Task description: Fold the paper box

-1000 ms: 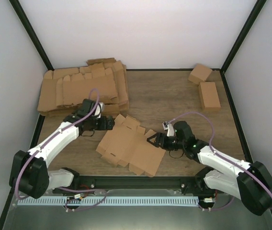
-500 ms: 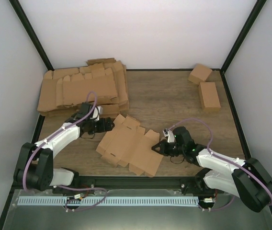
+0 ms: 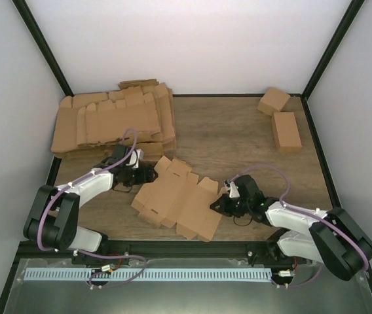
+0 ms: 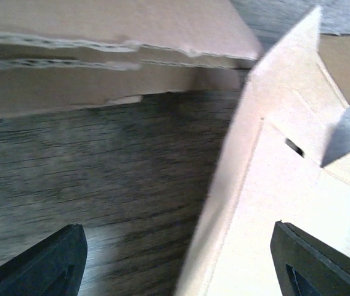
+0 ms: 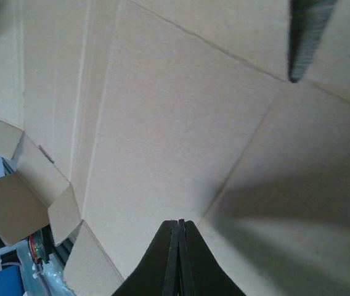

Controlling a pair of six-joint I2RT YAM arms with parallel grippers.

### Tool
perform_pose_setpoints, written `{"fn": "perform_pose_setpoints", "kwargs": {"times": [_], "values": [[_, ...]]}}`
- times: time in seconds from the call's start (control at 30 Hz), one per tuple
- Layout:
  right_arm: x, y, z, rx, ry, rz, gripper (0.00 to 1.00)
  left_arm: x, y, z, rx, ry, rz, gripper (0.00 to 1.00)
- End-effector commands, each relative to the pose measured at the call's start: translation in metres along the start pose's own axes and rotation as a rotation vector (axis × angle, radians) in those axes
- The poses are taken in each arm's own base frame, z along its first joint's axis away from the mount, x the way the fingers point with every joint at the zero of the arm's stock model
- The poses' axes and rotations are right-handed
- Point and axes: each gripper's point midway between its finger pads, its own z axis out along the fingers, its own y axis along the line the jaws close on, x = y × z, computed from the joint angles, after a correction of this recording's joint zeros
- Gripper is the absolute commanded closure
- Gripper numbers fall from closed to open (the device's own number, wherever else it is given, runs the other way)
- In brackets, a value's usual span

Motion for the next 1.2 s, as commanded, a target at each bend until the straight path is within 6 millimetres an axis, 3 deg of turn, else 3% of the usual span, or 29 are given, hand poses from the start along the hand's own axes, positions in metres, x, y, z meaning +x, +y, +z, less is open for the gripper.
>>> {"fn": "perform_pose_setpoints", "kwargs": {"times": [0.0,0.2,0.73,1.17], "values": [[0.003,-0.015,0.004,0.062,0.011,0.012,0.99,0.005,-0.025,0.0,0.114,0.023,0.052,0.16],[0.007,-0.024,0.009,0.094,0.037,0.029,0.99,0.017,-0.048,-0.007,0.147,0.051,0.115,0.21],[0.005,-0.024,0.009,0.106,0.039,0.019,0.99,0.017,-0.075,-0.019,0.004,0.072,0.274,0.63],[0.001,-0.02,0.007,0.104,0.023,0.01,0.99,0.017,-0.059,-0.011,-0.269,0.075,0.357,0.64]]}}
